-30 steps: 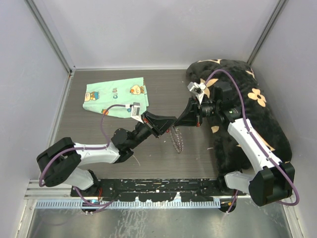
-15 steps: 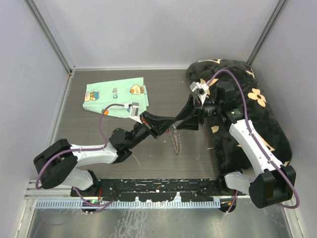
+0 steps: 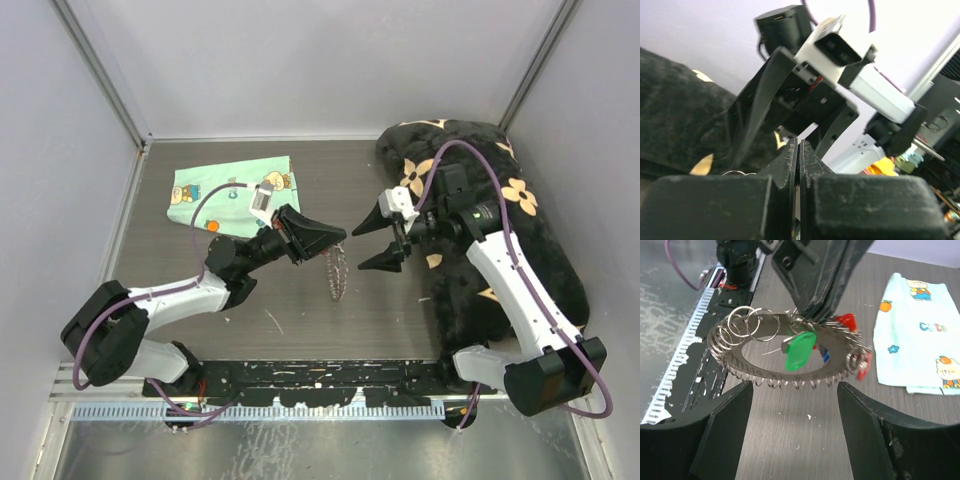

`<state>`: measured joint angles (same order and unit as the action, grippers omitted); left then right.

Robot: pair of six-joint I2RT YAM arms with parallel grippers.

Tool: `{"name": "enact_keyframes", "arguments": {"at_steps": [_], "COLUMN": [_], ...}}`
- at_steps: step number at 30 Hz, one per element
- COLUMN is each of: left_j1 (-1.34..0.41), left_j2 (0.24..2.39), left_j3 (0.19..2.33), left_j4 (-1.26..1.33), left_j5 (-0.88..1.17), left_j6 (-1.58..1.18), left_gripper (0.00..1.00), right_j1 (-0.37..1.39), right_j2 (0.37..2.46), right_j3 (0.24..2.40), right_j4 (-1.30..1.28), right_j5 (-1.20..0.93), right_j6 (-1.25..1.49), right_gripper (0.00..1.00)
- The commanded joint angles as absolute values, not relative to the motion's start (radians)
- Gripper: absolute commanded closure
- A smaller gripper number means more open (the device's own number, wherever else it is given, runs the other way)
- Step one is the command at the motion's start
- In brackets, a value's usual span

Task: Remove the keys from the keyring
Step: Remove the key from the keyring.

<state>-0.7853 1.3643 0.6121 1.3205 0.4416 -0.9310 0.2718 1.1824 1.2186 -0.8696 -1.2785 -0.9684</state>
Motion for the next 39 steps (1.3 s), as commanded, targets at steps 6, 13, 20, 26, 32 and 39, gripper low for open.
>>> {"name": "enact_keyframes", "arguments": {"at_steps": [6, 13, 20, 26, 32, 39], "left_j1": [-0.764, -0.764, -0.764, -0.763, -0.765, -0.763], "left_j2": [1.352, 1.373, 1.414, 1.447, 1.453, 1.437], "left_j3": [0.752, 0.786, 0.812, 0.821, 0.829, 0.813], "left_j4": [1.29, 1.301, 1.358, 1.402, 1.411, 1.408], "left_j5": [0.656, 0.689, 0.708, 0.711, 0.715, 0.708], "left_j6": [-0.969, -0.994, -1.032, -1.06, -1.066, -1.055], "left_gripper": [1.0, 1.0, 1.0, 1.0, 1.0, 1.0], "right_j1": [0.353, 0.353, 0.353, 0.352, 0.353, 0.352], "right_j2": [1.195, 1.171, 1.172, 1.168, 1.165, 1.153], "right_j3": [1.273, 1.3, 1.283, 1.285, 1.272, 1.27], "right_j4": [-0.896, -0.92, -0.851, -0.825, -0.809, -0.81], "right_j5": [-1.228, -1.31, -1.408, -1.418, -1.414, -1.388], "right_j6": [-1.095, -1.027, -0.93, -0.89, -0.87, -0.857], "right_gripper": [0.34, 0.38, 0.43, 0.51, 0.59, 0.72]}}
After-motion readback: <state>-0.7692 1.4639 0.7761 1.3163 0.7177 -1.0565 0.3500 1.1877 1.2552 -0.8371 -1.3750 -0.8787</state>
